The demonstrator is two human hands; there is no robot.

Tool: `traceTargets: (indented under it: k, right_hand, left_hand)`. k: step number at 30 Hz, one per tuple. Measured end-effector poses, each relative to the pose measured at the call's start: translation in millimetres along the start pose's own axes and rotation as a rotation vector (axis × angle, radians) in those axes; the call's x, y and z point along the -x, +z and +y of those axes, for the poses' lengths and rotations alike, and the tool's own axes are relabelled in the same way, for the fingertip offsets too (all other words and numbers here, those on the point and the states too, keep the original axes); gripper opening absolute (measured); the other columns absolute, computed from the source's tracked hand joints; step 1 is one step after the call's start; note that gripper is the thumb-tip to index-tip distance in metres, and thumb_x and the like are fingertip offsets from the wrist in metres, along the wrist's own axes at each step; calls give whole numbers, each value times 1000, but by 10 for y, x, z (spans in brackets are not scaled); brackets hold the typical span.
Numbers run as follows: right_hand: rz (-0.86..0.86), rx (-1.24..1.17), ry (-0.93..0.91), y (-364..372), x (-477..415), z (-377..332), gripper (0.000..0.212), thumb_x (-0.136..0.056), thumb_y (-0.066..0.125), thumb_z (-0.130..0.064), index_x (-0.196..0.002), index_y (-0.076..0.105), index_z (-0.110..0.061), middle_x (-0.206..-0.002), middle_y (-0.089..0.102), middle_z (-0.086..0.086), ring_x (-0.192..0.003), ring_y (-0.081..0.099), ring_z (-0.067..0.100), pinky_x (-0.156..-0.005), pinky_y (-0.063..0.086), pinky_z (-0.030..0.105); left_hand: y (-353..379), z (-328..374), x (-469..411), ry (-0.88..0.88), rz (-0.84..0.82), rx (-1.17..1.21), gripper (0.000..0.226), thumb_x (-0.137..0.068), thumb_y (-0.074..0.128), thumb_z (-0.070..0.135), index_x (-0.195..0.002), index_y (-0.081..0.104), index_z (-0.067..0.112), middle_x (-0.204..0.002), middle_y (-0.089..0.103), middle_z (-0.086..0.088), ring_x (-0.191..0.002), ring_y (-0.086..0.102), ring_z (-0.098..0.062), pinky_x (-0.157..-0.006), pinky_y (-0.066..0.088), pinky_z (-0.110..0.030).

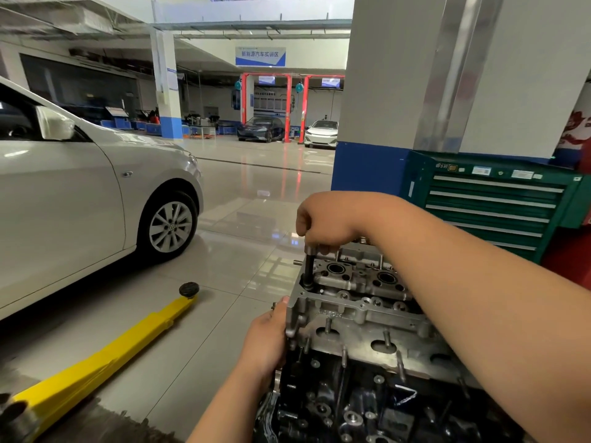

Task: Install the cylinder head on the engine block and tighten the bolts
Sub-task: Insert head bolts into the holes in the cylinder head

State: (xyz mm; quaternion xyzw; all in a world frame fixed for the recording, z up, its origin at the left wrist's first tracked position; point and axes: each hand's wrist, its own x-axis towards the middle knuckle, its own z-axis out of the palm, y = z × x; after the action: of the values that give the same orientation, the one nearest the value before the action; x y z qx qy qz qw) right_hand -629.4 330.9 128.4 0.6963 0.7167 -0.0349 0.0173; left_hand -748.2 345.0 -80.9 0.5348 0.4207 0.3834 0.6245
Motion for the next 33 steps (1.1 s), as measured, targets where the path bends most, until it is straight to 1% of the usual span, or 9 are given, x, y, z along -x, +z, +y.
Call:
traceTargets:
  k: [3, 7, 13, 18, 21, 24, 28, 30, 33]
  right_hand:
    - [133, 218, 64, 44, -39, -48, 35, -97, 49, -33, -70, 54, -11, -64, 57, 2, -53, 50, 14, -47, 33, 26]
    - [136, 332, 220, 119, -108, -122, 43, -100, 35, -45, -71, 45, -15, -73, 44, -1, -61, 41, 16, -59, 37, 31]
    - [32, 102, 67, -60, 8, -127, 16, -90, 53, -10, -80, 65, -5, -68, 69, 8, -55, 63, 20, -49, 46, 22]
    - [119, 329, 191, 118, -149, -163, 24, -103, 39, -23, -86, 50, -10, -73, 41, 0, -72, 48, 21, -77, 50, 38]
    - [71, 253, 158, 44, -50, -83, 46, -101, 38, -44, -78, 53, -9, -75, 50, 1, -63, 46, 15, -59, 40, 30]
    - [-7, 121, 55, -30, 23, -62, 30, -93, 55, -25, -108, 64, -1, -84, 68, 9, -60, 58, 18, -50, 42, 24]
    - [79, 326, 115, 96, -29, -109, 20, -100, 42, -20, -92, 57, -9, -87, 58, 8, -60, 44, 15, -52, 39, 29]
    - [143, 389, 146, 159, -52, -93, 28, -103, 36, -32, -81, 46, -16, -85, 51, 3, -65, 43, 17, -55, 39, 32]
    - [89, 212, 102, 89, -21, -48, 36, -95, 47, -39, -98, 59, -6, -93, 63, 7, -79, 59, 25, -55, 39, 29]
  left_hand:
    - [-3, -4, -4, -9, 1, -10, 56, -92, 42, 63, -73, 69, 17, -63, 59, -5, -42, 44, -11, -44, 33, -19]
    - [-5, 5, -1, -8, 12, -38, 59, -92, 41, 63, -67, 71, 19, -63, 63, -4, -44, 46, -11, -47, 33, -23]
    - [11, -10, 7, 15, 16, -11, 56, -94, 41, 58, -70, 77, 24, -67, 70, -7, -57, 58, -16, -59, 42, -28]
    - [16, -28, -11, 38, 34, -25, 60, -95, 41, 58, -73, 76, 14, -70, 72, -8, -63, 63, -19, -66, 47, -31]
    - [22, -39, -36, 55, 46, -35, 60, -95, 41, 56, -84, 76, 8, -77, 74, -9, -71, 67, -19, -74, 51, -32]
    - [25, -37, -35, 63, 45, -33, 60, -96, 41, 55, -84, 76, 8, -78, 74, -10, -69, 67, -19, -71, 51, -30]
    - [18, -28, -25, 72, 49, -61, 61, -96, 39, 56, -86, 76, 9, -78, 75, -8, -84, 70, -26, -82, 52, -35]
    - [12, -20, -20, 53, 52, -71, 62, -95, 39, 57, -88, 76, 7, -79, 75, -7, -86, 69, -26, -84, 51, -36]
    - [11, -22, -28, 34, 52, -68, 61, -95, 41, 57, -88, 76, 7, -79, 75, -7, -84, 69, -26, -83, 52, -37]
